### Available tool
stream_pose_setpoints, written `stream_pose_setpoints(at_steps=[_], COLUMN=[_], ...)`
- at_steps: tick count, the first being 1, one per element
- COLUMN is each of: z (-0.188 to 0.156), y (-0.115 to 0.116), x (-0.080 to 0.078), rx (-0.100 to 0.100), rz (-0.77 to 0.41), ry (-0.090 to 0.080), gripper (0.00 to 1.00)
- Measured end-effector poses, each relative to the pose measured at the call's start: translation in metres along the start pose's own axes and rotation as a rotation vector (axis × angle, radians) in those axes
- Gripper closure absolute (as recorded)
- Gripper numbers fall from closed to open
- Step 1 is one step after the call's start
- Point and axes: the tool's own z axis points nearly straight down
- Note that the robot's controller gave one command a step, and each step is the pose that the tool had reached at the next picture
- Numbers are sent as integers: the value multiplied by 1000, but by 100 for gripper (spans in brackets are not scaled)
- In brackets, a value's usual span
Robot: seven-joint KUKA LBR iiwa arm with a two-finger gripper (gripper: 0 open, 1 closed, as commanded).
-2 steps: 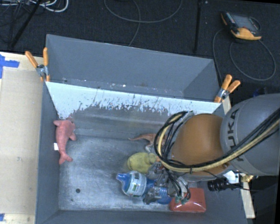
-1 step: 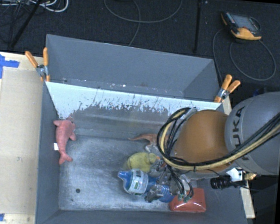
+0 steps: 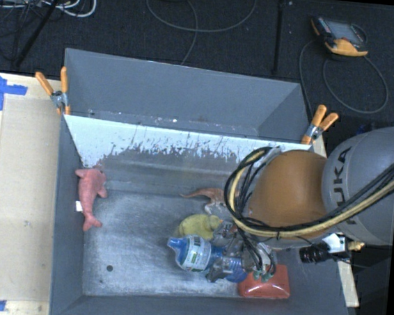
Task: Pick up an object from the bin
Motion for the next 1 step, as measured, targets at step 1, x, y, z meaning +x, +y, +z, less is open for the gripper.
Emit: stream_pose_setpoints(at_steps=[1], z=[-12], y=[0], x=[0], rx=[0], rz=[1], ry=[1], gripper=[100])
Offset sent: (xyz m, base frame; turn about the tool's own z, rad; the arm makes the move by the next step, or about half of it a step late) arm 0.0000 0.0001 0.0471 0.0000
